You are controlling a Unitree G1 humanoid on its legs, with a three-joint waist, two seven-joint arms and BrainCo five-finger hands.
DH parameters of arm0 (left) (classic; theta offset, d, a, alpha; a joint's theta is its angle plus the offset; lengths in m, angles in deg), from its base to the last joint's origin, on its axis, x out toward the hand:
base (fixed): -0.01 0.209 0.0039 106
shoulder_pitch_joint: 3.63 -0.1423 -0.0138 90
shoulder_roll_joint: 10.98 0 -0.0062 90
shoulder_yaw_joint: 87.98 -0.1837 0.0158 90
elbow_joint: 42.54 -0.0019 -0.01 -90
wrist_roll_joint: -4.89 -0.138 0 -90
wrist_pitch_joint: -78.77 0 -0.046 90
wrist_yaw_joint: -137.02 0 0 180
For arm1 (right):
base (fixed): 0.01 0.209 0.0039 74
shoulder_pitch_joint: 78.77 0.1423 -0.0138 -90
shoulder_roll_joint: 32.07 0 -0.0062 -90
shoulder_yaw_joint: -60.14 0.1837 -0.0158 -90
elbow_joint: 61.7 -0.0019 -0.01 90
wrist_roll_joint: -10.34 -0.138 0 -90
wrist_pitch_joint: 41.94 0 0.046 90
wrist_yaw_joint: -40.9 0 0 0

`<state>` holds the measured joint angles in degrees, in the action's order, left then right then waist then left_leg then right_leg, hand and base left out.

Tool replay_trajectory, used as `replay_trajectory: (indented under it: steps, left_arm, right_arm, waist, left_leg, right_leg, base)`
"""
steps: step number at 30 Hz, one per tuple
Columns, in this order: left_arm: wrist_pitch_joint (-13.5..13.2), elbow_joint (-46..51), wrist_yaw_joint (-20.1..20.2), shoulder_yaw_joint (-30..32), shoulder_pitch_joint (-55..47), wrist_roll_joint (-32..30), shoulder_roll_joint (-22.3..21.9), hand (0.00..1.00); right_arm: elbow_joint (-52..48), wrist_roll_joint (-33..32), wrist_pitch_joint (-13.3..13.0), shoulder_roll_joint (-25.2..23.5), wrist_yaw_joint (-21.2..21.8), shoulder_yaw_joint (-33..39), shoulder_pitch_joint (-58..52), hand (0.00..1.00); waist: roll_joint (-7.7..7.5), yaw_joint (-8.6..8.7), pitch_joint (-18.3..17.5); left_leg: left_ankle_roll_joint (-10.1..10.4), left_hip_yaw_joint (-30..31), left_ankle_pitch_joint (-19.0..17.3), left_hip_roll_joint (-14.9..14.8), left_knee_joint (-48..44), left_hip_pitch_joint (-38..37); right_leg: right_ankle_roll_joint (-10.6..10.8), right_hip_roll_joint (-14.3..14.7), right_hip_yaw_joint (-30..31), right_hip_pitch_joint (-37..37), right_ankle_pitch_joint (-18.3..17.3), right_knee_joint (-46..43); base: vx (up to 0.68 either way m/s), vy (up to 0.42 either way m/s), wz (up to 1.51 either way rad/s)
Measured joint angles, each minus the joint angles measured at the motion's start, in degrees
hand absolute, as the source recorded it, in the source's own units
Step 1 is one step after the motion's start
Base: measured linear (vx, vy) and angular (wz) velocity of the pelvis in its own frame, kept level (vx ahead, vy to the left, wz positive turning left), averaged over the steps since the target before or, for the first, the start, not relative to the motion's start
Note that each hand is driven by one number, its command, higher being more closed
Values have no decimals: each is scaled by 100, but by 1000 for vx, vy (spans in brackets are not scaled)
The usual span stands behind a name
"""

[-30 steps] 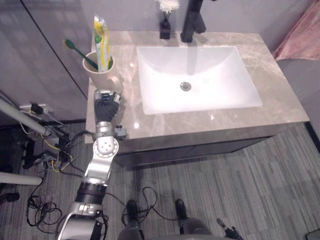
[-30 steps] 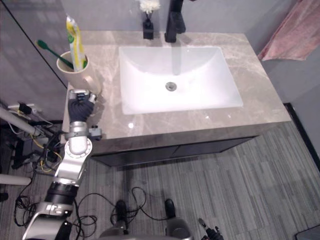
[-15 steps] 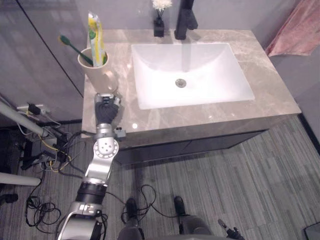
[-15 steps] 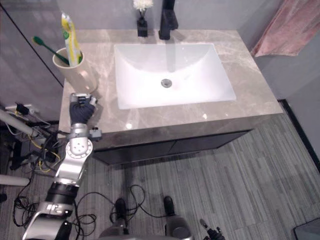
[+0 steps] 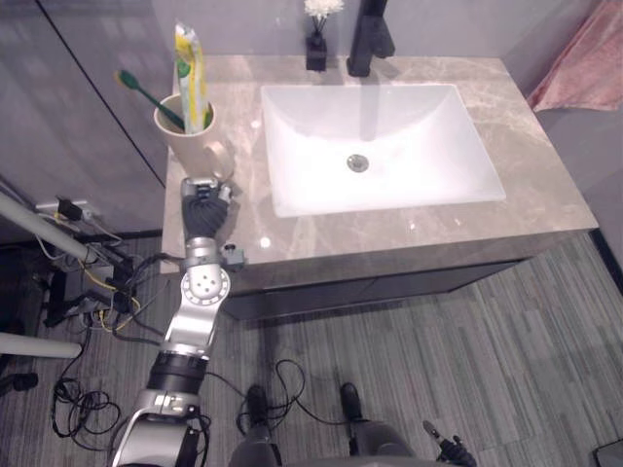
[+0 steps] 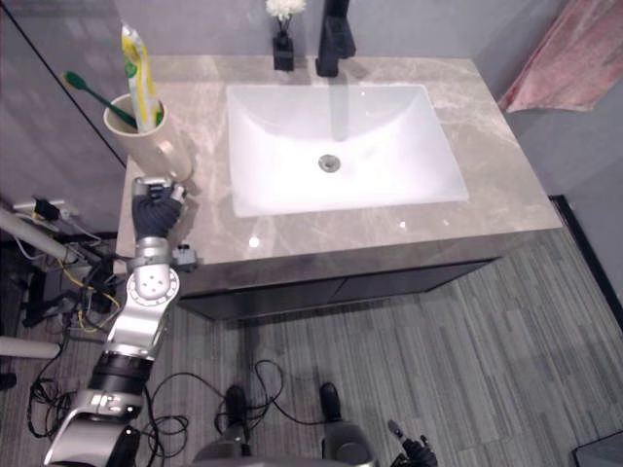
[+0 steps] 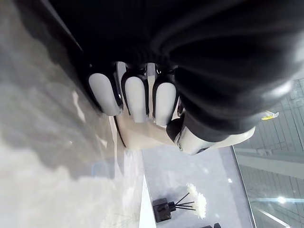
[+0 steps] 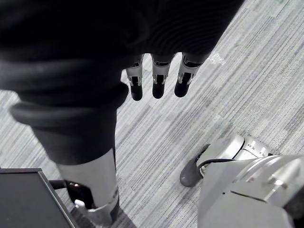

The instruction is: Organize washtable

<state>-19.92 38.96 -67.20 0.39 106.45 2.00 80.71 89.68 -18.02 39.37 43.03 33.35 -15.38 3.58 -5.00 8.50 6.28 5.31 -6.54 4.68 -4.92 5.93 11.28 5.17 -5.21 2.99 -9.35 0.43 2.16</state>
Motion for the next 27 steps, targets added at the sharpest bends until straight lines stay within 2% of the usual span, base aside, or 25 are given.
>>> replay_trajectory:
  steps: [27]
  left_arm:
    - [-30,18,-91,-10,11,17,-67,100]
  right_arm:
    - [-1,146,-1,-1,-1,0,62,0]
  waist:
    - [-18,-25,10]
  left_leg:
    - [1,-18,-3,2,0,3]
  right_leg:
    - [-241,6,-15,15,-13,108]
  base:
    - [0,0,0]
